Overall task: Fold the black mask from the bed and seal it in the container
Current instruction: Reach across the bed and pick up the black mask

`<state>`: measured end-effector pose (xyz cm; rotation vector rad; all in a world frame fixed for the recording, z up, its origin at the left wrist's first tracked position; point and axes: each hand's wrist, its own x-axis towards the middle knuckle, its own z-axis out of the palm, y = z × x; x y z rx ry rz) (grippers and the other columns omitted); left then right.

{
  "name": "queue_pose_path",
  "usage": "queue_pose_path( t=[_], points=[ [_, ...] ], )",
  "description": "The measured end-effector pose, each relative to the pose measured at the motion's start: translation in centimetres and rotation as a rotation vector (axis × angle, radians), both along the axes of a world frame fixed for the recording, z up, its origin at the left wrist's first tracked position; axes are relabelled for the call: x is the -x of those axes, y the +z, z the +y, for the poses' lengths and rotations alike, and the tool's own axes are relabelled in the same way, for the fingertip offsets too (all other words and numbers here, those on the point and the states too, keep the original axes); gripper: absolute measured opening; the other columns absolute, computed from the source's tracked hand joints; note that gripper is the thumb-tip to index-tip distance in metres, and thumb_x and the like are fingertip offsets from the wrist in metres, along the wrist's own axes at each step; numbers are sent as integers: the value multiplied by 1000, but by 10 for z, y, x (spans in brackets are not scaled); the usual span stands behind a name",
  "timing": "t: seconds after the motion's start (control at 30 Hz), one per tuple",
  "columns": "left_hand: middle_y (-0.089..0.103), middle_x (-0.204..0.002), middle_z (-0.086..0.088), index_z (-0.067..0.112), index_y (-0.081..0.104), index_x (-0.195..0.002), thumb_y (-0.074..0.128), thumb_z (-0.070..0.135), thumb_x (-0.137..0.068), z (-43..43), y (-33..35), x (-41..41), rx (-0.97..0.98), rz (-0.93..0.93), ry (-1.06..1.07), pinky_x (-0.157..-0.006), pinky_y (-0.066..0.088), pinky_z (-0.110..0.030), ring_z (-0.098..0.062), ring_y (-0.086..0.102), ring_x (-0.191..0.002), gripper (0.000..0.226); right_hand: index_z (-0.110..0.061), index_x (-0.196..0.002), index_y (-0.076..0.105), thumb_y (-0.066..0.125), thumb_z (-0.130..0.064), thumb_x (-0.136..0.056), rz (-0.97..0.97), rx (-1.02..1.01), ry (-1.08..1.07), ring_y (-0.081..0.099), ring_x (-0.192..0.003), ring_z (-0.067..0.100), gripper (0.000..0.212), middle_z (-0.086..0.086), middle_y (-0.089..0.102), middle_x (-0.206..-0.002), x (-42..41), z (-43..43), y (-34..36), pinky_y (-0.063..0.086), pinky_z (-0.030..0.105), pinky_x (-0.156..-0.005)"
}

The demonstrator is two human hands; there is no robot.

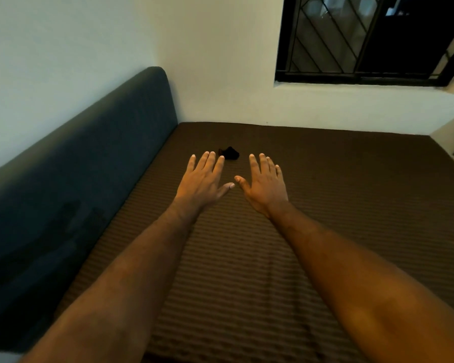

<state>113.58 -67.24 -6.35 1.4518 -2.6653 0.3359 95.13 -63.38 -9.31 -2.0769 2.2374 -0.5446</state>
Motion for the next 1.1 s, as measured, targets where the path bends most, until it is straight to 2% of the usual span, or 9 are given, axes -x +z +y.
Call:
queue_pose_path(
  t=[0.27, 0.6, 0.77, 1.1],
  points=[
    [24, -159, -17, 13, 19, -151, 11, 70, -90, -55, -29, -56, -42, 57, -101, -118, 9, -53, -29, 17, -148, 84, -15, -155, 18, 28, -65, -96, -75, 5, -141, 15, -151, 29, 78, 15, 20, -163, -76, -30, -26, 15, 48, -122],
    [24, -159, -17, 12, 20, -151, 16, 67, -91, -102, -39, -130, -102, 44, -166, -118, 8, -54, -29, 17, -148, 82, -16, -156, 17, 33, -61, -97, -102, -82, -237, 15, -151, 29, 76, 14, 19, -163, -172, -63, -37, 16, 48, -122],
    [23, -159, -16, 12, 19, -152, 10, 67, -89, -119, -38, -147, -118, 66, -139, -119, 9, -54, -28, 16, -149, 84, -16, -156, 17, 31, -62, -98, -65, -72, -217, 13, -152, 29, 75, 15, 18, -164, -181, -89, -30, 14, 49, -122],
    [17, -161, -16, 13, 14, -153, 14, 69, -91, -178, -45, -154, -136, 64, -104, -119, 9, -52, -28, 12, -149, 83, -13, -156, 17, 32, -64, -96, -101, -43, -202, 14, -152, 27, 80, 13, 19, -164, -165, -153, -47, 13, 48, -123]
  ],
)
